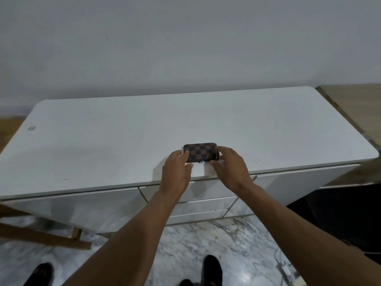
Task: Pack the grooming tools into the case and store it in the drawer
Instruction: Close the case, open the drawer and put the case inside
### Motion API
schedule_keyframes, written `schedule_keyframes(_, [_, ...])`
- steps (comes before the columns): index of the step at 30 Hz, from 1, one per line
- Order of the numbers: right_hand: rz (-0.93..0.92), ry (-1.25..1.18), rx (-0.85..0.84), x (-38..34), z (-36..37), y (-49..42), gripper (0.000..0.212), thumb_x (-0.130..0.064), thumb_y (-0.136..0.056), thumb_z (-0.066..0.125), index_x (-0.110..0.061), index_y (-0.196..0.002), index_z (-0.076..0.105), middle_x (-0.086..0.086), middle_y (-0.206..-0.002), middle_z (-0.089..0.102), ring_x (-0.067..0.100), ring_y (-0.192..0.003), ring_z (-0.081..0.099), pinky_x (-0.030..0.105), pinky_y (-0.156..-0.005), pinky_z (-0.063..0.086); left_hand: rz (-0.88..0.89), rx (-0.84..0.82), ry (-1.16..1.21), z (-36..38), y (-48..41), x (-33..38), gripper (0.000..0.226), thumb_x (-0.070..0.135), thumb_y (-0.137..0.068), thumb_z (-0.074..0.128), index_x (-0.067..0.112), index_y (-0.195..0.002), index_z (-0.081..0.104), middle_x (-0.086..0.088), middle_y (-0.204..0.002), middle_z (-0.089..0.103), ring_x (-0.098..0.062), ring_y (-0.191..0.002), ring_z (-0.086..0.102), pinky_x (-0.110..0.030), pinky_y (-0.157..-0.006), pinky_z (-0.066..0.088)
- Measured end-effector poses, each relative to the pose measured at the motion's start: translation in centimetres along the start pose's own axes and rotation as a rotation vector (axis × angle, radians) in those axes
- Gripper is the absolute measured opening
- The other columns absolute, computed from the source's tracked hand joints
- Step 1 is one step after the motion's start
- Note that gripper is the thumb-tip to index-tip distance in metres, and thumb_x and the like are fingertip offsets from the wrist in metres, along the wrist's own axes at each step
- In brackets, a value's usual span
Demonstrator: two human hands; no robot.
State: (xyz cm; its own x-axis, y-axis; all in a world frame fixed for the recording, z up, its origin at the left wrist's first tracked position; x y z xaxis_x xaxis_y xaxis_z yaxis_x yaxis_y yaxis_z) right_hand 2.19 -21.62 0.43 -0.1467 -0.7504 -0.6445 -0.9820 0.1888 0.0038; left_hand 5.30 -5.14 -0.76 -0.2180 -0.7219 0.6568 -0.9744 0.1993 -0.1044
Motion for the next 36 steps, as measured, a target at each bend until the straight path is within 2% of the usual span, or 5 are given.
schedule_keyframes(8, [-0.173,0.239,0.027,2.1,3.8,7.6,0.024,-0.018,-0.091,0.063,-0.008,-0.113,0.065,0.009,-0.11,0.068,0.028,-0.099,0.065,0.034,-0.084,0.054,0.288,0.02,-0.149,2.7,8.3,-0.4,0.028,0.023,-0.093,0.047,0.011,-0.108,0.068,-0.004,-0.097,0.065,-0.022,-0.085,0.063,-0.034,-0.074,0.054])
schedule_keyframes(15, [-0.139,0.29,-0.094,2.9,5.6,6.6,0.056,-0.019,-0.093,0.058,-0.007,-0.145,0.039,0.009,-0.15,0.042,0.025,-0.14,0.038,0.034,-0.117,0.032,0.161,-0.14,-0.426,4.6,8.2,-4.1,0.059,0.027,-0.081,0.072,0.002,-0.131,0.054,-0.019,-0.129,0.058,-0.036,-0.117,0.057,-0.052,-0.102,0.045])
schedule_keyframes(20, [-0.118,0.384,-0.179,3.7,7.4,6.5,0.069,-0.027,-0.093,0.055,-0.014,-0.152,0.022,0.002,-0.158,0.027,0.023,-0.148,0.022,0.047,-0.119,0.028,0.129,-0.193,-0.504,5.2,8.6,-4.7,0.072,0.047,-0.094,0.048,0.006,-0.15,0.029,-0.015,-0.153,0.036,-0.032,-0.141,0.034,-0.052,-0.116,0.021])
schedule_keyframes(30, [-0.078,0.393,-0.062,2.8,6.3,7.4,0.045,-0.042,-0.099,0.043,-0.012,-0.131,0.057,0.007,-0.135,0.056,0.026,-0.128,0.048,0.04,-0.111,0.039,0.115,-0.135,-0.428,4.1,9.2,-3.8,0.064,0.051,-0.098,0.024,0.008,-0.134,0.055,-0.013,-0.125,0.053,-0.031,-0.116,0.05,-0.05,-0.104,0.041])
schedule_keyframes(36, [0.04,0.353,-0.265,4.3,6.7,10.0,0.059,-0.048,-0.102,0.023,-0.015,-0.151,0.026,0.006,-0.161,0.024,0.023,-0.151,0.013,0.04,-0.124,0.016,-0.023,-0.234,-0.318,4.4,12.0,-4.0,0.059,0.048,-0.101,0.015,0.019,-0.152,0.027,-0.009,-0.16,0.023,-0.023,-0.149,0.013,-0.036,-0.12,0.002])
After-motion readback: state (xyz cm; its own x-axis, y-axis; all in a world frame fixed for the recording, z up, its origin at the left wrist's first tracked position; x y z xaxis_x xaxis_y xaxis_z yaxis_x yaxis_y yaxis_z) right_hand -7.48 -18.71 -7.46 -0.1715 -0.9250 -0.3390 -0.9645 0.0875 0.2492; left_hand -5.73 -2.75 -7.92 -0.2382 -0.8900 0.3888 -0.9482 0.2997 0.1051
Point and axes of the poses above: each hand's wrist, its own y-axis away from the middle knuckle, its own z-axis out of the palm, x = y × z, the point moved 9 cm from there along -y, towards the middle knuckle
